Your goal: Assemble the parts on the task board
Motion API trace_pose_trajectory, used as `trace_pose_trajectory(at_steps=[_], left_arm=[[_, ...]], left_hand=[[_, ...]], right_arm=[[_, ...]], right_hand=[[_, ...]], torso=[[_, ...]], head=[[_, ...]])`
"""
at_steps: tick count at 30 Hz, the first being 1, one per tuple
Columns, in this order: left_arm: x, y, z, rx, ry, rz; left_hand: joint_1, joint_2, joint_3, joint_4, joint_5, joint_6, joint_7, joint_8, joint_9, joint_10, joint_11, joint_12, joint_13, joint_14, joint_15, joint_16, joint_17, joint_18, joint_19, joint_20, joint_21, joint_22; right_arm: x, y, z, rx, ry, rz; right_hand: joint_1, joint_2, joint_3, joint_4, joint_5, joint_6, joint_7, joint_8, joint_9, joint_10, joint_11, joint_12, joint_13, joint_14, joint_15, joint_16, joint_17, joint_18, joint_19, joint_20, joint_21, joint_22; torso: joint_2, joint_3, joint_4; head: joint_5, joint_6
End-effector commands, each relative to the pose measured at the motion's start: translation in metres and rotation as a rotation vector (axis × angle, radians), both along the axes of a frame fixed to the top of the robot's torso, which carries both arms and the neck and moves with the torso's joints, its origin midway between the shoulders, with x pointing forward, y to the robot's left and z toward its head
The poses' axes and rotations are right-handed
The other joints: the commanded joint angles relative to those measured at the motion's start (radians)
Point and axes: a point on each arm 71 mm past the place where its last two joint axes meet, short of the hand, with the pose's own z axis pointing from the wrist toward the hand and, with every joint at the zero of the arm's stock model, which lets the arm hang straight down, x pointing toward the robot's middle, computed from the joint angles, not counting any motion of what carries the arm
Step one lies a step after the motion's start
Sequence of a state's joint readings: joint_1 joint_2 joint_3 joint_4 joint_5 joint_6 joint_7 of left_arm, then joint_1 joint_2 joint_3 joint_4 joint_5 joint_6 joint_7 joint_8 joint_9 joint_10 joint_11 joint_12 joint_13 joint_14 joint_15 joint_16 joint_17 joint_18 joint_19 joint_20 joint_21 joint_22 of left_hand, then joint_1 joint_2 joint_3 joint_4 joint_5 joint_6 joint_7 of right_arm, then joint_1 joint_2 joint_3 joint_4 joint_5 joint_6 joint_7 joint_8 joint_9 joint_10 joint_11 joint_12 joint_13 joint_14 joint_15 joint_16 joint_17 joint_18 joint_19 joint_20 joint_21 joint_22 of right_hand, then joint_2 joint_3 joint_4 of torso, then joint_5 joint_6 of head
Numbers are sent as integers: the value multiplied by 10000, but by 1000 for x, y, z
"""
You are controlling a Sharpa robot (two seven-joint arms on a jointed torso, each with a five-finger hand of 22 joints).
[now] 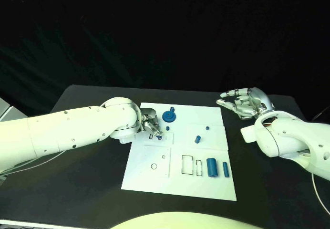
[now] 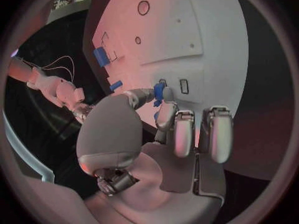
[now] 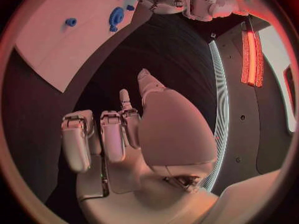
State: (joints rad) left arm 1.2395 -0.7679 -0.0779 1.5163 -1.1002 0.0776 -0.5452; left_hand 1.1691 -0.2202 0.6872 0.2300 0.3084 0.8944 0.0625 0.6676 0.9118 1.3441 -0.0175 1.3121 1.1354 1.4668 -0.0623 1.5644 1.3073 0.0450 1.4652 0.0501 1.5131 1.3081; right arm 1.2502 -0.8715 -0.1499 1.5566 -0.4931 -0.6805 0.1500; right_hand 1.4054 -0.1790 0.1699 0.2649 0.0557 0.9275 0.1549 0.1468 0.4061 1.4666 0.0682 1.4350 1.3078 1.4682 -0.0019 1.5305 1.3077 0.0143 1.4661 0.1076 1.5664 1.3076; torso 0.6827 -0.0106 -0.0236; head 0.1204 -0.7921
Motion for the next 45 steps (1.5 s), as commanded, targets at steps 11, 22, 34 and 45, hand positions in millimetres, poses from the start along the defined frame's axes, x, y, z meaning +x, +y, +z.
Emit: trace_pose_trajectory(at_steps=[11, 22, 34, 45], left_arm=[[-2, -1, -1, 164, 208, -205], [-3, -2, -2, 146, 298, -227], [-2, -3, -3, 136, 415, -253], [-1, -4, -6, 135, 798, -143]], left_hand=[[8, 94, 2110, -2168, 45, 111, -37, 19, 14, 85, 22, 20, 12, 1034, -65, 53, 2614, -151, 150, -41, 70, 1397], [5, 92, 2116, -2178, 42, 116, -38, 8, 15, 71, 20, -5, -23, 1033, -66, 51, 2610, -151, 148, -44, 69, 1394], [3, 92, 2120, -2185, 38, 119, -38, 1, 17, 72, 20, -9, -25, 1035, -66, 56, 2618, -154, 157, -45, 74, 1408], [-42, 94, 2107, -2164, 28, 123, -32, -16, 20, 98, 27, 10, 16, 1034, -62, 52, 2613, -149, 140, -45, 64, 1386]], right_arm=[[0, 2, -1, 0, 51, 200], [0, 2, -2, -6, 84, 204], [0, 3, -2, -2, 112, 233], [0, 3, -2, 8, 125, 271]], right_hand=[[-75, 59, -22, 42, 40, -110, 8, 42, 11, 9, 43, -44, 1634, 774, 13, -37, 1634, -143, 1047, -22, 44, 2632], [-75, 63, -25, 44, 40, -113, 8, 44, 13, 8, 43, -46, 1632, 773, 13, -40, 1628, -143, 1047, -22, 44, 2632], [-75, 63, -25, 44, 40, -113, 8, 44, 13, 8, 43, -46, 1632, 773, 13, -40, 1628, -143, 1047, -22, 44, 2632], [-81, 67, -43, 54, 39, -128, 9, 52, 17, 1, 44, -56, 1622, 768, 13, -52, 1605, -143, 1047, -23, 44, 2632]], torso=[[-1, -4, 1], [-2, 4, -10], [0, 19, -15], [4, 28, -20]], head=[[0, -37], [13, -23], [-4, -13], [-7, -51]])
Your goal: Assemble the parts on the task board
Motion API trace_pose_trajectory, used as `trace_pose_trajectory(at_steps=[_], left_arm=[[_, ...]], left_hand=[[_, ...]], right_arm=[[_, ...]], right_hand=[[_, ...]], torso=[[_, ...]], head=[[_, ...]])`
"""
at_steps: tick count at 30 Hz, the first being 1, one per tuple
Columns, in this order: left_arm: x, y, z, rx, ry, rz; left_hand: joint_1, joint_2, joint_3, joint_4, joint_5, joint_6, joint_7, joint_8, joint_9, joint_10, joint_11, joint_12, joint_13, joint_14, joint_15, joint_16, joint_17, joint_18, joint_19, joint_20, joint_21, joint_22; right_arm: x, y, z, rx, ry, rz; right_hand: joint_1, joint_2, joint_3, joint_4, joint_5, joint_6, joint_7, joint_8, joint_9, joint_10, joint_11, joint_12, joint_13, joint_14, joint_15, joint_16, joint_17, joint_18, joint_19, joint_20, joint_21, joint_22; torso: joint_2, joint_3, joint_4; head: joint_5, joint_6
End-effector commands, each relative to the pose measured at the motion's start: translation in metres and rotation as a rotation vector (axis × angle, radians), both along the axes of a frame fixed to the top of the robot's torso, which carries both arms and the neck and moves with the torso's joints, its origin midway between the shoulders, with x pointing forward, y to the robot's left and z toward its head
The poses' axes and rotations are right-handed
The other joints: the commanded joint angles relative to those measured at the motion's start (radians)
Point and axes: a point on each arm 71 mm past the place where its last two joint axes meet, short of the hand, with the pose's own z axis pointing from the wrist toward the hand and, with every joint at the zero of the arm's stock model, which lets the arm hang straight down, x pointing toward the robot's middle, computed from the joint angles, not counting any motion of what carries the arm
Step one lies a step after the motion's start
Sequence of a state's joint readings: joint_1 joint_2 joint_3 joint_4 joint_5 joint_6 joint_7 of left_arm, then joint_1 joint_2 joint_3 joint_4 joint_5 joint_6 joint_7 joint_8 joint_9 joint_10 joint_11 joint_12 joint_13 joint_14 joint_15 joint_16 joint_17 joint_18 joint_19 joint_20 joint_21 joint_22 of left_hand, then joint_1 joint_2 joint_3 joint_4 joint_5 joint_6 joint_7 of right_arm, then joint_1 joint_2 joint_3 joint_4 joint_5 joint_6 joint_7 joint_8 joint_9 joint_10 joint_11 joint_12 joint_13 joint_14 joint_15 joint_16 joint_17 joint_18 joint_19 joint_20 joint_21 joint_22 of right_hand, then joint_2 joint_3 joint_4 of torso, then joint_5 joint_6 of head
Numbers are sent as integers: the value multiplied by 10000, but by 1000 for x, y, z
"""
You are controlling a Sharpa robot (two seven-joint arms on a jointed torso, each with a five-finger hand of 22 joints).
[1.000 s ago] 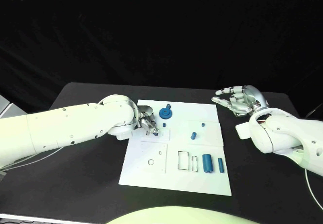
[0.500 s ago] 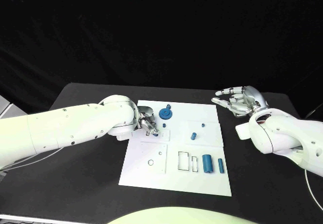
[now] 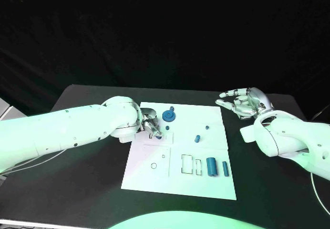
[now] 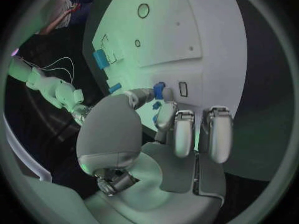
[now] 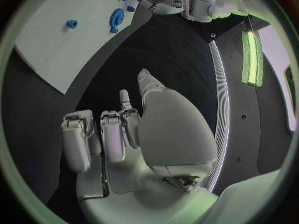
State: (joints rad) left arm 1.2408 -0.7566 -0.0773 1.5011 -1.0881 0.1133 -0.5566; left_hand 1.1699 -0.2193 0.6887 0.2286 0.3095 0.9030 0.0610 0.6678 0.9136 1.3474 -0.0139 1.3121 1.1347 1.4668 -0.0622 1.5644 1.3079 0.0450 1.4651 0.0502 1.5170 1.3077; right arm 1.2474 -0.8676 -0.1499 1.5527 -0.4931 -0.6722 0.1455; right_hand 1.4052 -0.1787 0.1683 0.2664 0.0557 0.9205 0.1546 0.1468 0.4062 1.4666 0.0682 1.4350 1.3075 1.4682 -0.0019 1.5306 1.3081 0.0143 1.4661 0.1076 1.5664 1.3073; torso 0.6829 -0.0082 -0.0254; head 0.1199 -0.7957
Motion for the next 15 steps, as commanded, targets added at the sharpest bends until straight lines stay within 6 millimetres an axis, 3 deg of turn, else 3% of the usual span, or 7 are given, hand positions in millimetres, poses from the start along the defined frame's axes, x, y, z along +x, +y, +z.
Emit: trace_pose_trajectory(at_steps=[1, 9, 15], left_arm=[[-3, -3, -4, -34, 520, -55], [-1, -4, -7, -93, 639, 56], [-1, -5, -8, -157, 614, 134]], left_hand=[[-142, 62, 2039, -2110, 14, 49, -23, -35, 12, 90, -7, 21, 51, 1037, -58, 59, 2618, -148, 134, -43, 20, 1382], [-479, 42, 1586, -1897, -90, 170, -148, -58, 87, 182, -90, 43, 121, 1040, -113, 64, 2629, -156, 160, -79, 26, 1421], [-761, 77, 874, -1543, -169, 290, -258, -156, 107, 184, -172, 22, 150, 1036, -188, 57, 2616, -155, 156, -152, 10, 1414]], right_arm=[[-1, 2, 0, 14, 25, 218], [-1, 3, 0, 30, 30, 235], [-1, 3, -1, 40, 53, 243]], right_hand=[[-78, 65, -28, 39, 39, -59, 12, 52, 15, 1, 44, -56, 1625, 768, 13, -52, 1601, -143, 1047, -23, 44, 2635], [-82, 66, -33, 43, 39, -62, 12, 55, 17, -15, 45, -79, 1609, 764, 13, -59, 1586, -143, 1047, -23, 44, 2635], [-82, 66, -33, 43, 39, -62, 12, 55, 17, -15, 45, -79, 1609, 764, 13, -59, 1586, -143, 1047, -23, 44, 2635]], torso=[[1, 4, -8], [11, 4, -4], [5, -6, 8]], head=[[-1, -27], [-26, -66], [-43, -93]])
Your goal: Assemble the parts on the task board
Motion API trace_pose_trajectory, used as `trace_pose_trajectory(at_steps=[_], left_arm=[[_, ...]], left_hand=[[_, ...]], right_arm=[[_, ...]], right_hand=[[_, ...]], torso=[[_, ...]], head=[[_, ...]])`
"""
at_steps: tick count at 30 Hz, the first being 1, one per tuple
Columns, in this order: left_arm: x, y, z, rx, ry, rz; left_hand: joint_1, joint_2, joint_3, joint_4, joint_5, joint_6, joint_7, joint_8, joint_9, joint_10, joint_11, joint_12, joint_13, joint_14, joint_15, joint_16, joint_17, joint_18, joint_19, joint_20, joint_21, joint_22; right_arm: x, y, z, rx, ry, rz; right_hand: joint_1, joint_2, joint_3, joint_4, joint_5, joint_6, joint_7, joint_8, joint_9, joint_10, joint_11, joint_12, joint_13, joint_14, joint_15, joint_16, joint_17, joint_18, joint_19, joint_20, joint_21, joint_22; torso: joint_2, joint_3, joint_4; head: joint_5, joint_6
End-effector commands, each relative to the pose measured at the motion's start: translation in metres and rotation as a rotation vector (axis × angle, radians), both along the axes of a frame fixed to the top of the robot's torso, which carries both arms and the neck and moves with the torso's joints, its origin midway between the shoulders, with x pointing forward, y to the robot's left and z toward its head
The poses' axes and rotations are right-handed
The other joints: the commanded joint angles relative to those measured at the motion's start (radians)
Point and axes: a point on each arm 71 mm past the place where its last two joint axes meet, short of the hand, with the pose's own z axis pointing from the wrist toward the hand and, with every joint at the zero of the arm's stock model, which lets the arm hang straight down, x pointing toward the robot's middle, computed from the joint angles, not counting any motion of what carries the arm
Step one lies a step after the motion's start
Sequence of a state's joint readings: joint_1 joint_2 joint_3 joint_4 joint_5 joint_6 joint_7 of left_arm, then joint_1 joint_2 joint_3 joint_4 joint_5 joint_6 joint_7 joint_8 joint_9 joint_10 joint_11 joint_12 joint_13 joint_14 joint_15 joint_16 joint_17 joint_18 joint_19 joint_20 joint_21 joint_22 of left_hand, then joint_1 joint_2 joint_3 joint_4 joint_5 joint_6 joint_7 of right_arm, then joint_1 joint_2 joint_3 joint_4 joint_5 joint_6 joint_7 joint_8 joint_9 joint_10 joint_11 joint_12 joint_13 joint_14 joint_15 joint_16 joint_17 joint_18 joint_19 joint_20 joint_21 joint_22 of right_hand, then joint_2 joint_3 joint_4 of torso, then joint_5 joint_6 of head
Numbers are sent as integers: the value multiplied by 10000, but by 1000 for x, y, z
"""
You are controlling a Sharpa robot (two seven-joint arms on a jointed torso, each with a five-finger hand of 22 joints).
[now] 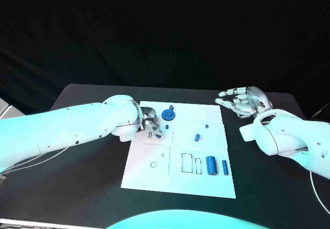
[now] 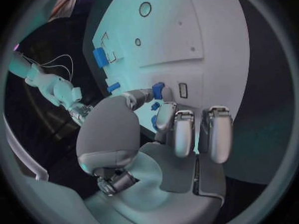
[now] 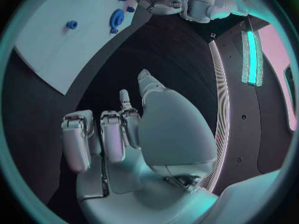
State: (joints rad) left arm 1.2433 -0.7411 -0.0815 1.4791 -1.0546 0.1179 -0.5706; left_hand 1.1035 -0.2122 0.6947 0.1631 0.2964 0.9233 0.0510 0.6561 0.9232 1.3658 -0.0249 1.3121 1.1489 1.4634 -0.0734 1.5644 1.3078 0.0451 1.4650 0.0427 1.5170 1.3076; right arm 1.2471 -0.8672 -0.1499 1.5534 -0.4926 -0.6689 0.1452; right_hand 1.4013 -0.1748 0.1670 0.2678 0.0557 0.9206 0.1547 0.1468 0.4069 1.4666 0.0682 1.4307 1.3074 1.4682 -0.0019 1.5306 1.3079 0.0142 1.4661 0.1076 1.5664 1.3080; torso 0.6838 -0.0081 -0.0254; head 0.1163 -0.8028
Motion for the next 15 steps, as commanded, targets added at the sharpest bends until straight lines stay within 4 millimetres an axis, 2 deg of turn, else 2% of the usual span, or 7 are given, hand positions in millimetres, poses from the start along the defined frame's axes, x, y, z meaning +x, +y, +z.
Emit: trace_pose_trajectory(at_steps=[1, 9, 13, 15], left_arm=[[-4, -4, -5, -121, 330, -74], [-3, -3, -5, -149, 279, -8], [-3, -3, -5, -143, 247, 20], [-2, -2, -5, -117, 208, 30]], left_hand=[[-135, 2, 672, -828, -47, 110, -170, -58, 12, 0, -69, 23, 20, 1070, -86, 58, 2618, -157, 161, -88, 10, 1420], [-239, -51, 97, -596, -86, 199, -191, -143, 7, -30, -92, -3, 26, 1066, -110, 51, 2605, -157, 161, -121, 0, 1418], [-354, -67, -537, -281, -109, 273, -192, -216, 13, -52, -90, -20, 41, 1065, -115, 49, 2601, -156, 160, -128, -10, 1414], [-478, -115, -1017, -6, -126, 315, -182, -256, 26, -57, -81, -25, 59, 1064, -108, 47, 2598, -155, 159, -124, -17, 1411]], right_arm=[[-1, 2, -1, 31, 33, 207], [-1, 2, -1, 34, 39, 194], [-1, 2, -1, 46, 37, 207], [-1, 2, -1, 51, 36, 212]], right_hand=[[-43, 27, -20, 30, 39, -63, 12, 55, 10, -15, 45, -35, 1609, 764, 13, -59, 1588, -142, 1047, -23, 44, 2628], [-53, 33, -29, 39, 39, -68, 13, 59, 12, -10, 45, -29, 1613, 765, 13, -58, 1593, -142, 1047, -23, 44, 2628], [-60, 37, -34, 46, 39, -71, 13, 62, 13, -22, 46, -45, 1602, 762, 13, -64, 1578, -142, 1047, -23, 44, 2628], [-60, 37, -34, 46, 39, -71, 13, 62, 13, -22, 46, -45, 1602, 762, 13, -64, 1578, -142, 1047, -23, 44, 2628]], torso=[[-9, -13, 8], [-21, -18, 19], [-21, -21, 18], [-20, -21, 20]], head=[[-10, -26], [-18, -42], [-22, -49], [-15, -54]])
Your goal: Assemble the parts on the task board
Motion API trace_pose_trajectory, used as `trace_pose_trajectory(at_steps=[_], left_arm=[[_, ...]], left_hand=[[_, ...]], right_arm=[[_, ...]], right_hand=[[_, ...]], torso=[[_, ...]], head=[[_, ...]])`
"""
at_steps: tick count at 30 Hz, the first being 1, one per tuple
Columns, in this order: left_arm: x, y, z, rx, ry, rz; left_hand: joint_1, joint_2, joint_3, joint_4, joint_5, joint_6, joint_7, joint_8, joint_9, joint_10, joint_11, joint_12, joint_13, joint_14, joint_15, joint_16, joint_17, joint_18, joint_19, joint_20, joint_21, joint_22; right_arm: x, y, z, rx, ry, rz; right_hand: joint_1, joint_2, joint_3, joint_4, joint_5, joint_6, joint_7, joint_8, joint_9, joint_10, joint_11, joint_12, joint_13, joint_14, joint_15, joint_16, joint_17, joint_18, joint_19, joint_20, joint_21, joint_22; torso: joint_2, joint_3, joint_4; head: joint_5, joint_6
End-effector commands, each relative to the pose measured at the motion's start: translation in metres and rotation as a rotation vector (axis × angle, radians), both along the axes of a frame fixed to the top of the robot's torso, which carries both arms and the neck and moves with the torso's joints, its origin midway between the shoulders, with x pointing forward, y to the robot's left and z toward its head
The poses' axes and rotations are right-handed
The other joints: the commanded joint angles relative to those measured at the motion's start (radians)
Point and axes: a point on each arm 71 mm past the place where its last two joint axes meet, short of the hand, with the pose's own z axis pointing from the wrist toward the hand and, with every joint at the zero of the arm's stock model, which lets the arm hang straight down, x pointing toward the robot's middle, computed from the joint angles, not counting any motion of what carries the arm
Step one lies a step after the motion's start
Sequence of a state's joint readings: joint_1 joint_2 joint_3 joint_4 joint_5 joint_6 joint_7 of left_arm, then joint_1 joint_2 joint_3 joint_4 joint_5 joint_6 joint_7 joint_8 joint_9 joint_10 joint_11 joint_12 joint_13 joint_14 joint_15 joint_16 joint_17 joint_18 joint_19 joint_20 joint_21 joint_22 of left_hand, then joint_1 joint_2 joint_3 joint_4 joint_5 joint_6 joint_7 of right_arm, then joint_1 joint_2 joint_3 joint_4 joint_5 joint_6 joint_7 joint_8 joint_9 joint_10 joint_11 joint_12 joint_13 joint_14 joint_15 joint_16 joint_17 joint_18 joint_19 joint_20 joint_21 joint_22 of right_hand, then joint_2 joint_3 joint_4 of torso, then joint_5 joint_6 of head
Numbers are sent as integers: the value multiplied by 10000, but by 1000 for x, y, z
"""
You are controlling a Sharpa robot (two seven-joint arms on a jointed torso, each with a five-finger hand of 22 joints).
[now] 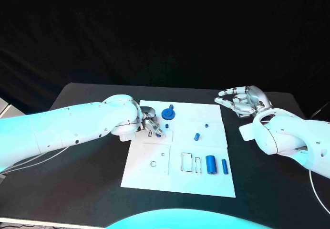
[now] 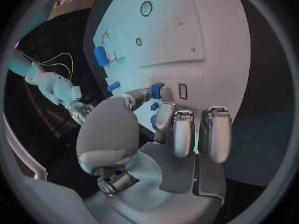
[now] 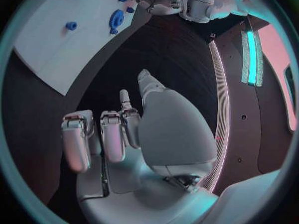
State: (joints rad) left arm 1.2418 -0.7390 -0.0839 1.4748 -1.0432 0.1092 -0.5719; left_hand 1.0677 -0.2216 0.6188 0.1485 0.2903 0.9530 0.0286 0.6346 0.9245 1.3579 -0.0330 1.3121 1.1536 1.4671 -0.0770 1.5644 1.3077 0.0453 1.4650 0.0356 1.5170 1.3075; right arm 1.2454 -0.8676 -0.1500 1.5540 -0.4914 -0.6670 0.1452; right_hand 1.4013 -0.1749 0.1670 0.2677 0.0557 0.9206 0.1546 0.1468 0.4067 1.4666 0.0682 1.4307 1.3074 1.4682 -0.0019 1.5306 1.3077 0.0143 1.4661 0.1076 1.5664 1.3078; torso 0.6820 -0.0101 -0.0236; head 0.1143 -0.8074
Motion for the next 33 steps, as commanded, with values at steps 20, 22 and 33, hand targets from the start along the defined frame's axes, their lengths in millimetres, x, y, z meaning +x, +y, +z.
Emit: trace_pose_trajectory(at_steps=[20, 22, 33], left_arm=[[1, 3, -3, 38, -8, 99], [1, 4, -3, 23, -33, 114], [-1, 3, 8, -529, -162, 252]], left_hand=[[-175, -83, -1679, 1211, -217, 70, 69, -159, 87, 14, 21, -42, 60, 1023, -56, 39, 2585, -157, 167, -44, -29, 1424], [-163, -104, -1817, 1342, -246, 81, 69, -161, 102, 19, 22, -39, 68, 1023, -57, 39, 2584, -158, 172, -43, -28, 1430], [-613, 265, -3067, 1456, -1563, 78, 69, -206, 202, -1, 28, -61, 75, 1014, -50, 24, 2556, -149, 153, -33, -53, 1409]], right_arm=[[-1, 1, 0, 36, -15, 189], [-1, 1, 0, 35, -13, 184], [-1, -1, -2, 41, 21, 126]], right_hand=[[-112, 48, -69, 87, 37, -86, 15, 71, 19, -80, 47, -126, 1543, 741, 14, -103, 1500, -143, 1047, -23, 44, 2630], [-112, 48, -69, 87, 37, -86, 15, 71, 19, -80, 47, -126, 1543, 741, 14, -103, 1500, -143, 1047, -23, 44, 2630], [-148, 53, -95, 114, 37, -102, 16, 74, 21, -95, 49, -146, 1527, 733, 14, -119, 1471, -143, 1047, -23, 44, 2630]], torso=[[-5, -2, -3], [-5, -4, -4], [-13, -11, 9]], head=[[5, 0], [7, 3], [0, 64]])
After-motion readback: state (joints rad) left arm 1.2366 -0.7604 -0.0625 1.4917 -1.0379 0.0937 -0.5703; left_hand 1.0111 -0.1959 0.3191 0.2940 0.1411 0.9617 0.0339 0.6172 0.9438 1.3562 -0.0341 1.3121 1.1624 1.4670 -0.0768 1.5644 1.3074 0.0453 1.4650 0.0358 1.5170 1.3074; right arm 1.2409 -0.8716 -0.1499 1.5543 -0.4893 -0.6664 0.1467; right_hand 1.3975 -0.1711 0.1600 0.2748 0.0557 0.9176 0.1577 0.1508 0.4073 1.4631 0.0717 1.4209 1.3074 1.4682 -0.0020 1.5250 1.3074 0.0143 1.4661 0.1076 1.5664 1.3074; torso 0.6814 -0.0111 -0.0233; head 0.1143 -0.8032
